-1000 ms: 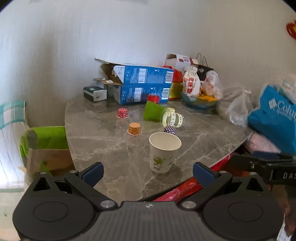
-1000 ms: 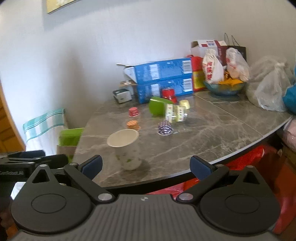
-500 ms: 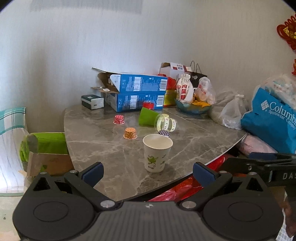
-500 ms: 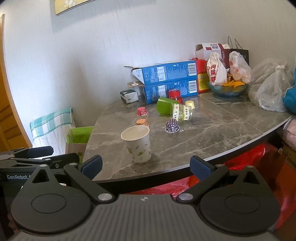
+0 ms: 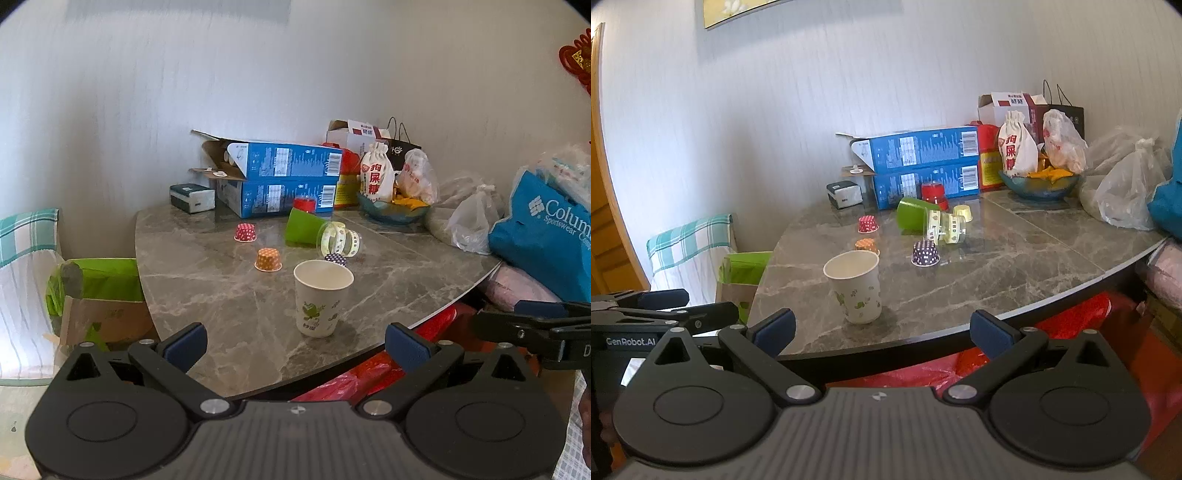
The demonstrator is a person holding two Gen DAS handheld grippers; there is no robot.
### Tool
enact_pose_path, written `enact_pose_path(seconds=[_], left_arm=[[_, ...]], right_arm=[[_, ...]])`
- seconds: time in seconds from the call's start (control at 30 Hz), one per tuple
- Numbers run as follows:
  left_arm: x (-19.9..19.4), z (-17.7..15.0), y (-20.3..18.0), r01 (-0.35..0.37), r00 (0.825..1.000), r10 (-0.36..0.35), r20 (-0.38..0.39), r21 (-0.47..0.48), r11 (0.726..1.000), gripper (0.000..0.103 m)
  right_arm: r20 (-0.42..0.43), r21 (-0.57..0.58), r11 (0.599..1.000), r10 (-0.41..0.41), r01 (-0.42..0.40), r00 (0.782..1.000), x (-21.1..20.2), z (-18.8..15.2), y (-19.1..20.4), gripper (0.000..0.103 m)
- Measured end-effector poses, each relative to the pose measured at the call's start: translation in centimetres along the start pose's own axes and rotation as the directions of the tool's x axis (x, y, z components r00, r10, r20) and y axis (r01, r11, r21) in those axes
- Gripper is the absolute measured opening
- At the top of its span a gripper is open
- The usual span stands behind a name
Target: Flip cup upright
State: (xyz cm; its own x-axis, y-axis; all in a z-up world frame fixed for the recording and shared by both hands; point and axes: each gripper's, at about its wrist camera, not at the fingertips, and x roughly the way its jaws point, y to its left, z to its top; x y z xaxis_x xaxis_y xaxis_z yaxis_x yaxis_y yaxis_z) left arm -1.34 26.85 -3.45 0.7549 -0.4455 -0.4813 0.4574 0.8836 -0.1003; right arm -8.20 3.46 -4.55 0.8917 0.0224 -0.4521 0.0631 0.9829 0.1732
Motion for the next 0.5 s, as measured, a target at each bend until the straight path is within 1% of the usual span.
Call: enact_pose_path(seconds=[0.23,0.5], left_arm=[[-0.08,-0.06,0.07,-0.008,1.0,0.008,0.0,-0.008,1.0,0.103],[-0.46,-0.19,-0.19,-0.012,1.0,0.012,0.001,-0.01,1.0,0.103]], right_arm=[[0.021,0.014,1.0,0.001,-0.001,1.0,-0.64,-0.1,-0.36,0.102],[0.025,0.005,1.0,0.003,-0.003,1.0,-0.97,-0.11,-0.22,0.102]])
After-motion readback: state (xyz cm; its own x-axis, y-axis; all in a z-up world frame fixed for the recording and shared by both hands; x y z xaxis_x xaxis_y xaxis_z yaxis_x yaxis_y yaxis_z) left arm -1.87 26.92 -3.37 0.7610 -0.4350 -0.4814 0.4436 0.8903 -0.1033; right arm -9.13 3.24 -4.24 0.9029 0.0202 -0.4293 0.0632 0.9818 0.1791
